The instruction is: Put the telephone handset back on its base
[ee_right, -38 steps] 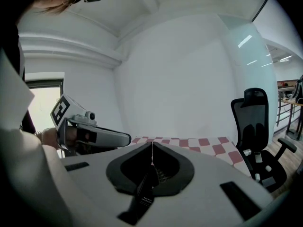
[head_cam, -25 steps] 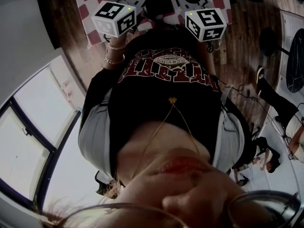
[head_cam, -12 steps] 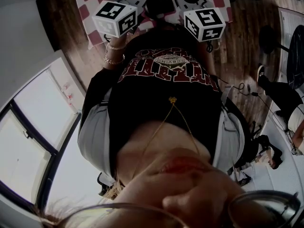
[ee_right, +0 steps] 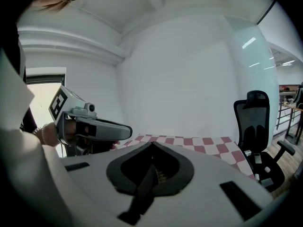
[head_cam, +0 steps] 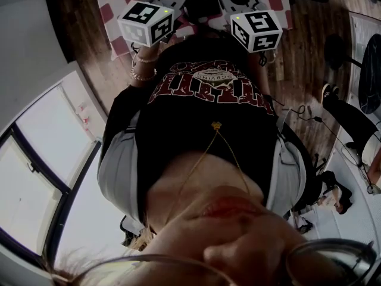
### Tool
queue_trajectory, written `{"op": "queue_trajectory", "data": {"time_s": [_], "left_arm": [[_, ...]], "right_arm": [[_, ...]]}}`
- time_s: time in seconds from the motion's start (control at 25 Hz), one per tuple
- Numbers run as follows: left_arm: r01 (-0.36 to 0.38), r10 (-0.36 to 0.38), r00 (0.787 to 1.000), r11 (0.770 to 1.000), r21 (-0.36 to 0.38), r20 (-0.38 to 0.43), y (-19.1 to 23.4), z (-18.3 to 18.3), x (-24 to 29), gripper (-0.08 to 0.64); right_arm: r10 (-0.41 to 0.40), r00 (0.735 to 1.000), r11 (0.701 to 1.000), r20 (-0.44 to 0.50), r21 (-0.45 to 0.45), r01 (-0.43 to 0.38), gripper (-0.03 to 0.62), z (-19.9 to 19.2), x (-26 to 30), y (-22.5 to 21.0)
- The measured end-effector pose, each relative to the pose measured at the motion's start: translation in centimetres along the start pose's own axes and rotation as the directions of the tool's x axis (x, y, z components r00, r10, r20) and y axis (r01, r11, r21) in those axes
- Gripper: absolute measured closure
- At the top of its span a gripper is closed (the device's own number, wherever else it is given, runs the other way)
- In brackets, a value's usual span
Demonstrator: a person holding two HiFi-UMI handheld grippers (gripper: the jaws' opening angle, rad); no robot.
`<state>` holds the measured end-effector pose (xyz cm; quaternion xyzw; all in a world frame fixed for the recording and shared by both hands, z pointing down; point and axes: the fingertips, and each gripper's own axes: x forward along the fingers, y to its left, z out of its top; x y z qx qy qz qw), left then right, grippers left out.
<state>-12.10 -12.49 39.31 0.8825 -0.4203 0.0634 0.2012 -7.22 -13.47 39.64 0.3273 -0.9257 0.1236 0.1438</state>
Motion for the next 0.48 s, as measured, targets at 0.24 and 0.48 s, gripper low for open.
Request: {"op": "queue_trajectory", "data": {"time_s": [0.24,0.48], "left_arm": [[0.002,-0.002,1.0,1.0,0.002,-0.003,-0.07,-0.06,-0.13,0.551],[0.006,-0.006,1.0,1.0,0.0,-0.002,-0.29,-0.02,-0.23,0.551]], "right_arm": [[0.002,1.0,1.0,-0.003,-0.006,-0.002,0.572,0.06,0.01,0.29],[0.005,1.0,1.0,-0.001,-0.009,-0.005,0.572,0.16,-0.11,0.59]]}}
